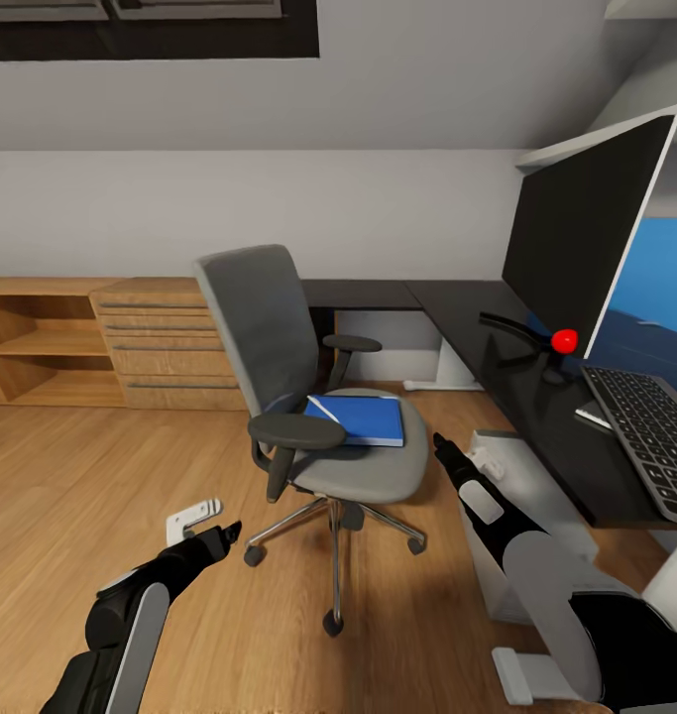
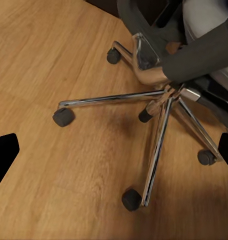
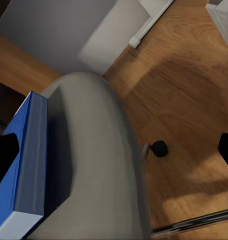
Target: In the bedroom, organize the workspace by keeping the computer under the desk, ensuring the monitor is on the desk, placing the keyboard on the desk next to the monitor, placing the mouse on the desk next to the keyboard, moving the folder from the swivel chair onto the desk next to the mouse, stacking the notebook on top of the folder with the pen on top of the notebook, and positioning the swivel chair next to the desk.
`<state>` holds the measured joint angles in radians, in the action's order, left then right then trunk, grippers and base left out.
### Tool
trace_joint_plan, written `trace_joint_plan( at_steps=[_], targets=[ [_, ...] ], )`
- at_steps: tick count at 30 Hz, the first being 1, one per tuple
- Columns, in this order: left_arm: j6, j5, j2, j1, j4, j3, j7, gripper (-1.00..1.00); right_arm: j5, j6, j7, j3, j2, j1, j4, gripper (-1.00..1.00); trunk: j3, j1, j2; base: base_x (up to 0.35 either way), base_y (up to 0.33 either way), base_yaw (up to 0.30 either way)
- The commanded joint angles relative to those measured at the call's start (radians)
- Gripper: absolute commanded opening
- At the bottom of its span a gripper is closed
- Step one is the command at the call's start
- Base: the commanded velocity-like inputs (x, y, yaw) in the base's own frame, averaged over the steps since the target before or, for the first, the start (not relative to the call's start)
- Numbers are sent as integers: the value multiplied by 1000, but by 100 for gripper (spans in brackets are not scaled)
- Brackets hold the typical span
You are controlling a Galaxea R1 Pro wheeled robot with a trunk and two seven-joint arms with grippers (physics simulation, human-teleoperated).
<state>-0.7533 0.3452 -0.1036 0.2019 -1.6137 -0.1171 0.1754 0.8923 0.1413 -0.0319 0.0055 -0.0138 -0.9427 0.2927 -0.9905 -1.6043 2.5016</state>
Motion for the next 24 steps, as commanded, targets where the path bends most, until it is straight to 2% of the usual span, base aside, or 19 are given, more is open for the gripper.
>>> trace_joint_plan(
  at_steps=[1, 11, 24],
  targets=[
    [-5, 11, -1, 1, -1, -1, 7, 100, 8, 3, -3, 1, 0, -1, -1, 100, -5, 0, 1, 0, 0, 0],
    [-4, 11, -1, 1, -2, -1, 7, 100, 10, 3, -4, 2, 0, -1, 1, 100, -44, -5, 3, 0, 0, 0],
    [-4, 10, 1, 1, 2, -3, 6, 100, 10, 3, -5, 2, 0, -1, 2, 100, -44, -5, 3, 8, 0, 0]
  ],
)
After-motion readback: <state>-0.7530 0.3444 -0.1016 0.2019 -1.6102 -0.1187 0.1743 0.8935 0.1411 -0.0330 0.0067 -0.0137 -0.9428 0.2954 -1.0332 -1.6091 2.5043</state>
